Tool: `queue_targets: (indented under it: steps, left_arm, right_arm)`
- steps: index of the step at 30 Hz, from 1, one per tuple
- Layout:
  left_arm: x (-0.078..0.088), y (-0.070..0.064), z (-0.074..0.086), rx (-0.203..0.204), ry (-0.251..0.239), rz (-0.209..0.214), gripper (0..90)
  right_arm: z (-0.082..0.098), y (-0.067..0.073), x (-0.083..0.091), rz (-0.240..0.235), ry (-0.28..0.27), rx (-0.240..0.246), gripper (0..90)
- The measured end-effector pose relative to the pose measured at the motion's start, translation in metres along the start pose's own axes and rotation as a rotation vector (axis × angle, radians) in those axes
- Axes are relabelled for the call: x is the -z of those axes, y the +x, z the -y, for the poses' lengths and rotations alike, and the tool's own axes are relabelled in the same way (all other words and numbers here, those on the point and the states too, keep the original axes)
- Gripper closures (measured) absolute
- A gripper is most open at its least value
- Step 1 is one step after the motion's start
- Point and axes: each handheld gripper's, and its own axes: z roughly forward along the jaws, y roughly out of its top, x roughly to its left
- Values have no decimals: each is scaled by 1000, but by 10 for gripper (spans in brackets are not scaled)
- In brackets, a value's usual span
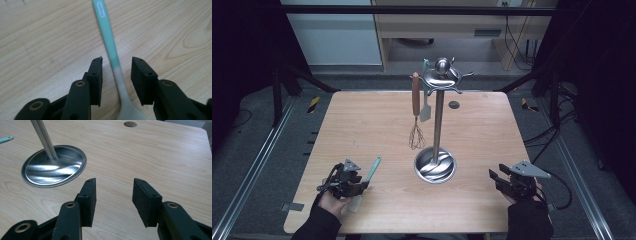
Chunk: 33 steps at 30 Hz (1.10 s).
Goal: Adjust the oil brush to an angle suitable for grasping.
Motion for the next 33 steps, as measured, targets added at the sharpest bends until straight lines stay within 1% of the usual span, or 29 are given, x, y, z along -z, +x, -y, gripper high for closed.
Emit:
queue_targets:
  steps: [1, 3, 4, 6, 7, 8, 10, 13, 16, 17, 21, 23, 24, 27, 29, 30, 31, 33]
  left_arm:
    - [-1, -1, 0, 0, 10, -6, 636]
    - [-2, -2, 1, 14, 19, 1, 663]
    - [-2, -3, 1, 9, 31, 7, 681]
    - [-3, -3, 1, 12, 40, 7, 706]
    - [-4, -3, 1, 16, 41, 5, 721]
    - [-4, -4, 1, 19, 39, 1, 733]
    - [-4, -4, 2, 26, 39, 3, 749]
    - [-4, -5, 2, 39, 41, -16, 778]
    - [-4, -5, 1, 55, 47, -21, 798]
    - [-4, -5, 0, 53, 48, -23, 803]
    - [-4, -6, 0, 22, 48, -26, 805]
    - [-3, -4, 0, 7, 56, -32, 814]
    - [-2, -2, 1, -7, 56, -27, 820]
    - [-2, 4, 2, -14, 54, -5, 819]
    - [-2, 4, 3, -9, 49, -9, 812]
    - [-1, 4, 3, -14, 44, -10, 808]
    - [0, 5, 2, -5, 28, -3, 792]
    - [2, 5, 0, -6, 9, -4, 746]
  right_arm:
    - [0, 0, 0, 0, 1, 1, 543]
    - [0, 1, 1, -3, 2, 1, 544]
    - [0, 1, 1, -5, 4, 3, 545]
    - [0, 0, 0, -4, 2, 11, 546]
    - [0, 1, 0, -8, 5, 4, 546]
    - [0, 0, -1, -4, 4, 13, 546]
    - [0, 1, -1, -7, 11, 5, 546]
    - [1, 1, -1, -7, 11, 7, 547]
    - [1, 1, -2, -5, 13, 9, 548]
    - [1, 1, -2, -5, 16, 8, 548]
    - [1, 1, -2, -6, 15, 10, 550]
    - [1, 1, -1, -7, 13, 6, 551]
    - [1, 1, -1, -8, 14, 3, 551]
    - [1, 1, -1, -8, 14, 4, 552]
    - [1, 1, -1, -8, 15, 11, 552]
    - [1, 1, -1, -8, 15, 11, 552]
    - [1, 1, -1, -8, 14, 12, 552]
    - [1, 1, -1, -10, 13, 6, 551]
